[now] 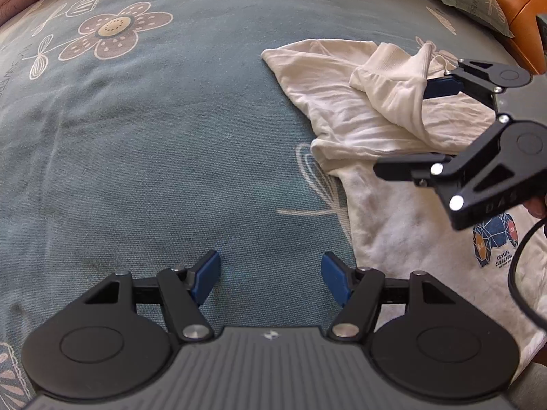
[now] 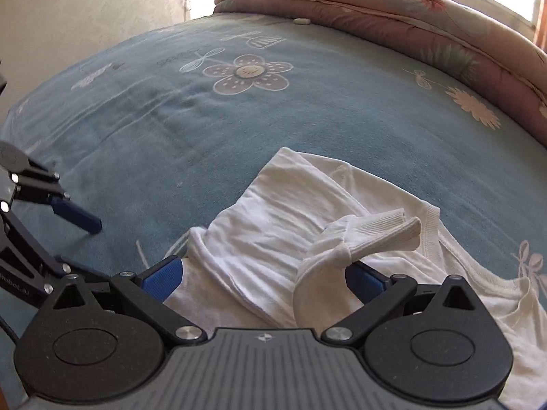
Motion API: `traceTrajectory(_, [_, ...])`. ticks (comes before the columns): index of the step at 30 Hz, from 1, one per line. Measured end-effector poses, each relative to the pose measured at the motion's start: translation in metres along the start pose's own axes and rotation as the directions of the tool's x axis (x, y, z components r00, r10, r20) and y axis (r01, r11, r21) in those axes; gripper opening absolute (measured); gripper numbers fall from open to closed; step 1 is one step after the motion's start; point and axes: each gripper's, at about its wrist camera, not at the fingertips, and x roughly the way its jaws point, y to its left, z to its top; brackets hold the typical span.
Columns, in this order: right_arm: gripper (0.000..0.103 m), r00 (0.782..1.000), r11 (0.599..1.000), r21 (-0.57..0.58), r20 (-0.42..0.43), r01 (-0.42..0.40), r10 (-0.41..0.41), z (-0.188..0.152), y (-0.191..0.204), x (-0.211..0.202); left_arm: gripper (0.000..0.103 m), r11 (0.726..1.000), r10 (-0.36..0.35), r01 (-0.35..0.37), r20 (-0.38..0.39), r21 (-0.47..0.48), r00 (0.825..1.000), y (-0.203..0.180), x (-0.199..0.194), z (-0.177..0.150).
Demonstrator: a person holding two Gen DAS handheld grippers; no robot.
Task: Fold clothes
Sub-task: 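Open the right tool and release the sleeve onto the shirt, then withdraw the open right tool from the folded shirt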
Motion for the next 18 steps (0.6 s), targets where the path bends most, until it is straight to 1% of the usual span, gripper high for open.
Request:
traceTrajectory(2, [0.103,1.000,0.994,-0.111,-0.019,-0.001,-0.001,-0.001,0.017,0.004,0.066,1.000,0.001,-0.001,0.000,-0.003,1.000,0.002,-0.001,-0.002])
traceTrajectory(3, [0.103,1.000,0.989,-0.146,-0.023,-0.002,-0.001,-0.002,0.023,0.004,0.066,1.000,0.002,-0.002,0.001,-0.005,1.000,0.003,-0.001,-0.002])
traceTrajectory(5, [0.103,1.000,0.987,-0.159,-0.021,-0.007,0.004,-0.004,0.027,0.002,0.066,1.000,0.008,-0.008,0.002,-0.010,1.000,0.005,-0.002,-0.003])
traceTrajectory(9, [0.103,1.000,0.998,-0.058,-0.015,-0.013,0.012,-0.010,0.014,-0.009,0.066,1.000,0.022,-0.022,0.019,-0.010,1.000,0.004,-0.009,0.000])
traceTrajectory(11, [0.103,1.000,1.000,0.000,-0.011,0.003,-0.003,-0.017,0.002,-0.018,0.066,1.000,0.025,-0.026,0.037,0.006,0.999,0.000,-0.015,0.005])
traceTrajectory(14, [0.103,0.998,0.995,0.079,-0.023,0.057,-0.055,-0.035,-0.020,-0.035,0.066,0.999,0.015,-0.017,0.073,0.031,0.997,-0.009,-0.022,0.019])
traceTrajectory(16, [0.103,0.993,0.985,0.130,-0.040,0.114,-0.110,-0.052,-0.036,-0.048,0.066,0.999,-0.003,-0.002,0.097,0.049,0.995,-0.018,-0.023,0.031])
traceTrajectory(18, [0.103,0.984,0.969,0.169,-0.054,0.179,-0.172,-0.071,-0.051,-0.065,0.066,0.997,-0.022,0.013,0.121,0.074,0.992,-0.034,-0.020,0.045])
